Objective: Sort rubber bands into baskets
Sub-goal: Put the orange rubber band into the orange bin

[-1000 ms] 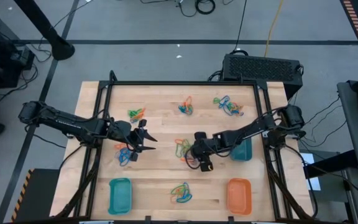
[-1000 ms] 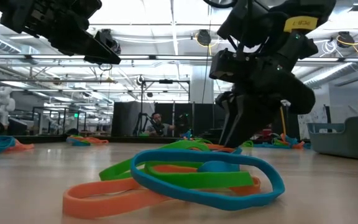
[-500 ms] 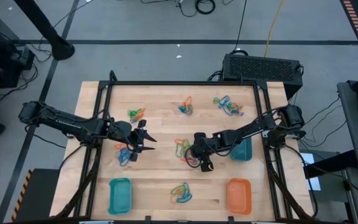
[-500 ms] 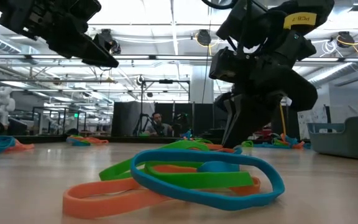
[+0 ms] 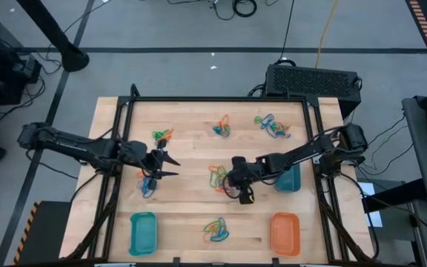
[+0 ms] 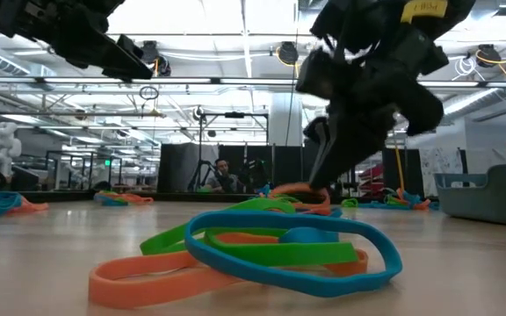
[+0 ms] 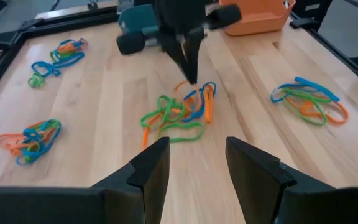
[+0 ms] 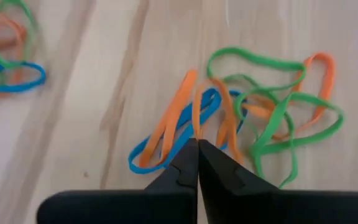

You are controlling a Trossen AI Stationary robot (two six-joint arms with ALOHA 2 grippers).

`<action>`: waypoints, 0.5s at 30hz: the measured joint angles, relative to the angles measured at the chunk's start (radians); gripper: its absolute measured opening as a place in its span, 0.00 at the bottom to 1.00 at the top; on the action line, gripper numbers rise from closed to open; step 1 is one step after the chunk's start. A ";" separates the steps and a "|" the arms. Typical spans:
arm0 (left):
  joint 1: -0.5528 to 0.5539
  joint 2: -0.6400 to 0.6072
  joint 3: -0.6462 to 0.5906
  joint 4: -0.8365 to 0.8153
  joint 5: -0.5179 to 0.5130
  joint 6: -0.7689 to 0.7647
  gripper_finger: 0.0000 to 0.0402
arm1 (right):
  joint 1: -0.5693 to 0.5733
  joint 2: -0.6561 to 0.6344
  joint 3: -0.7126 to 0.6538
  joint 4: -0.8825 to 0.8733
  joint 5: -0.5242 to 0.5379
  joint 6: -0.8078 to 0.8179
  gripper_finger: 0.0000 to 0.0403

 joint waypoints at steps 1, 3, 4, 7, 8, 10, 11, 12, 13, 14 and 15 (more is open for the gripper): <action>0.000 -0.012 0.000 -0.008 -0.001 0.000 0.41 | 0.000 -0.015 0.000 -0.001 0.000 0.000 0.00; 0.000 -0.033 0.000 -0.025 -0.003 -0.001 0.41 | 0.001 -0.045 0.000 -0.002 -0.001 0.013 0.00; 0.000 -0.042 0.000 -0.033 -0.003 -0.001 0.41 | 0.001 -0.062 0.000 -0.006 -0.001 0.027 0.00; 0.000 -0.065 -0.008 -0.046 -0.004 0.000 0.41 | 0.010 -0.118 0.000 -0.019 -0.040 0.072 0.00; 0.000 -0.076 -0.016 -0.046 -0.004 0.005 0.41 | 0.017 -0.137 0.000 -0.022 -0.059 0.083 0.00; 0.001 -0.099 -0.031 -0.045 -0.005 0.018 0.41 | 0.038 -0.175 0.000 -0.023 -0.087 0.108 0.00; 0.003 -0.112 -0.039 -0.045 -0.006 0.020 0.41 | 0.049 -0.192 0.000 -0.028 -0.099 0.120 0.00; 0.007 -0.125 -0.046 -0.045 -0.006 0.021 0.41 | 0.061 -0.209 0.000 -0.032 -0.112 0.136 0.00; 0.012 -0.139 -0.053 -0.039 -0.006 0.021 0.41 | 0.075 -0.227 0.001 -0.040 -0.112 0.155 0.00; 0.019 -0.154 -0.060 -0.032 -0.006 0.021 0.41 | 0.088 -0.244 0.002 -0.059 -0.112 0.178 0.00; 0.025 -0.168 -0.067 -0.027 -0.007 0.021 0.41 | 0.103 -0.260 0.002 -0.082 -0.113 0.205 0.00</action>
